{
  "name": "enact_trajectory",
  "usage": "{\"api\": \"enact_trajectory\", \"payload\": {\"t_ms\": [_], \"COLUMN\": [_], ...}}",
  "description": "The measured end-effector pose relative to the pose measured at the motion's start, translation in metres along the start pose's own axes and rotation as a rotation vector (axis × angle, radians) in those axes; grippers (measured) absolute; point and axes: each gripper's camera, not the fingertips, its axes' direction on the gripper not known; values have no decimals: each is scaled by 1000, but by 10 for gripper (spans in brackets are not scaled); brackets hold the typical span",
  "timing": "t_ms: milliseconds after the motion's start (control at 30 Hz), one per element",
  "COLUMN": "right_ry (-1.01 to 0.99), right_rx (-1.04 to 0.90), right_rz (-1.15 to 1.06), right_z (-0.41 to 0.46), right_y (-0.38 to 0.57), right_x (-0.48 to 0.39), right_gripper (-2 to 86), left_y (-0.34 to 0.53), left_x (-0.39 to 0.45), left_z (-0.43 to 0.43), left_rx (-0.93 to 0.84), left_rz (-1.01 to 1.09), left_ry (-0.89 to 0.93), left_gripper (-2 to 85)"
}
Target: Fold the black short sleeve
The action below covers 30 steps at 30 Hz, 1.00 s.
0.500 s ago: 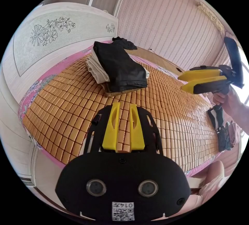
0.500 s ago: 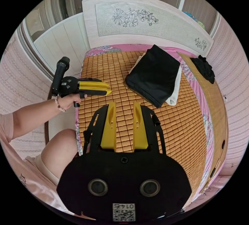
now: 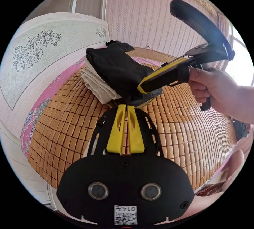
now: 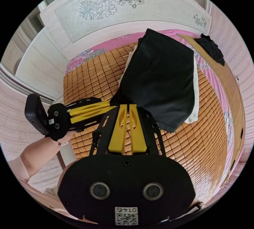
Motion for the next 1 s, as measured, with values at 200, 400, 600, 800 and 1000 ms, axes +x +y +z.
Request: {"api": "enact_trajectory", "payload": {"t_ms": [200,400,600,800,1000], "right_ry": [-5,-61,-6,6,1], "right_rx": [178,431,416,-20,-10], "right_rz": [148,371,502,857,957], "right_z": [-90,-209,-250,-173,-168], "right_y": [54,183,387,607,700], "right_x": [79,160,178,162,136], "right_gripper": [2,0,2,11,72], "left_y": [-27,-52,0,118,151], "left_x": [6,34,84,158,186], "left_z": [-56,-126,-169,-149,-162], "left_rx": [150,242,136,-228,-335], "left_rz": [-1,69,32,-85,-107], "left_ry": [67,151,450,609,541], "left_gripper": [-10,-10,-10,-10,-10]}}
